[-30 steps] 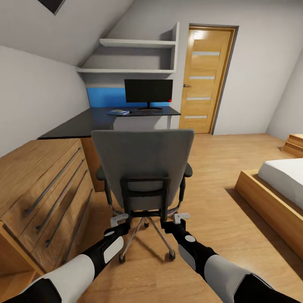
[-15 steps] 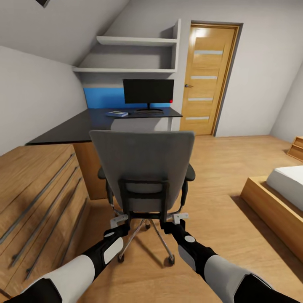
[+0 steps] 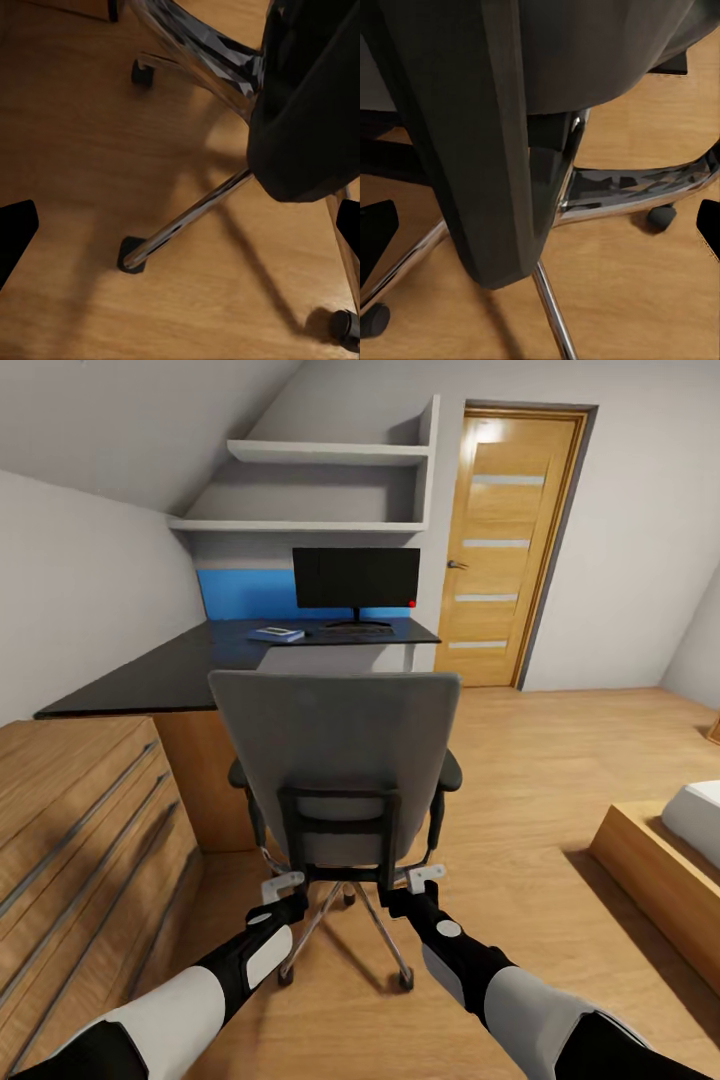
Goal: In the bedroom, organize the workspace by keeping the computer under the desk, ensuring the monitor is on the desk, placing the keyboard on the desk next to the monitor, placing the mouse on the desk next to the keyboard, moving the folder from the swivel chair onto the desk next to the mouse, stacking the notebook on top of the folder with the pen on top of the notebook, and positioning the swivel chair next to the desk.
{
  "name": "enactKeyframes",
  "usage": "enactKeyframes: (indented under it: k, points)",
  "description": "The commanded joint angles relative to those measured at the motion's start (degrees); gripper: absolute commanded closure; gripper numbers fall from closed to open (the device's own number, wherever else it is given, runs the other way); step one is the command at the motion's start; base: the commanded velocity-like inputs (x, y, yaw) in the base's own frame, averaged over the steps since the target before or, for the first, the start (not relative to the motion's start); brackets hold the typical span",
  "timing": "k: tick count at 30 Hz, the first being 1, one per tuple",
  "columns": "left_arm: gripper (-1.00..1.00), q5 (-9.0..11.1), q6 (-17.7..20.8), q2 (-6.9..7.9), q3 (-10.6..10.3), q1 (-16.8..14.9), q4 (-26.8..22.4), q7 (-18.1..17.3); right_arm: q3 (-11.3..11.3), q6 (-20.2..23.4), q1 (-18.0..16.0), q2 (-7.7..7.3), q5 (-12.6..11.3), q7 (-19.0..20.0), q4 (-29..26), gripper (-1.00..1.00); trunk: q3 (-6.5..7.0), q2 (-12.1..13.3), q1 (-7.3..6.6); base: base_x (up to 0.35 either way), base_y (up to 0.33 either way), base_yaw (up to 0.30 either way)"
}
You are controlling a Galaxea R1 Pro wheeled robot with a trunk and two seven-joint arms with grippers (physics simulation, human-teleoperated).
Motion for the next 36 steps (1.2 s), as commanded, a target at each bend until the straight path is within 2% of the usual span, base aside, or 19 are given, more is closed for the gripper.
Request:
enactKeyframes:
  k: [1,19,36]
  points:
    - [-1.00,0.19,-0.19,0.05,-0.33,-0.06,0.02,0.43,-0.21,-0.26,-0.07,-0.03,-0.48,-0.51,0.06,-1.00,-0.04,-0.02,0.03,0.322,-0.120,0.043]
    - [-1.00,0.14,-0.27,-0.68,-0.33,-0.06,0.52,0.43,-0.23,-0.24,-0.07,-0.03,-0.44,-0.52,0.06,-1.00,-0.04,-0.02,0.03,0.322,-0.120,0.004]
    - [-1.00,0.13,-0.36,-0.65,-0.33,-0.06,0.54,0.43,-0.26,-0.29,-0.07,-0.06,-0.28,-0.52,0.06,-1.00,-0.04,-0.02,0.03,0.323,-0.007,0.000]
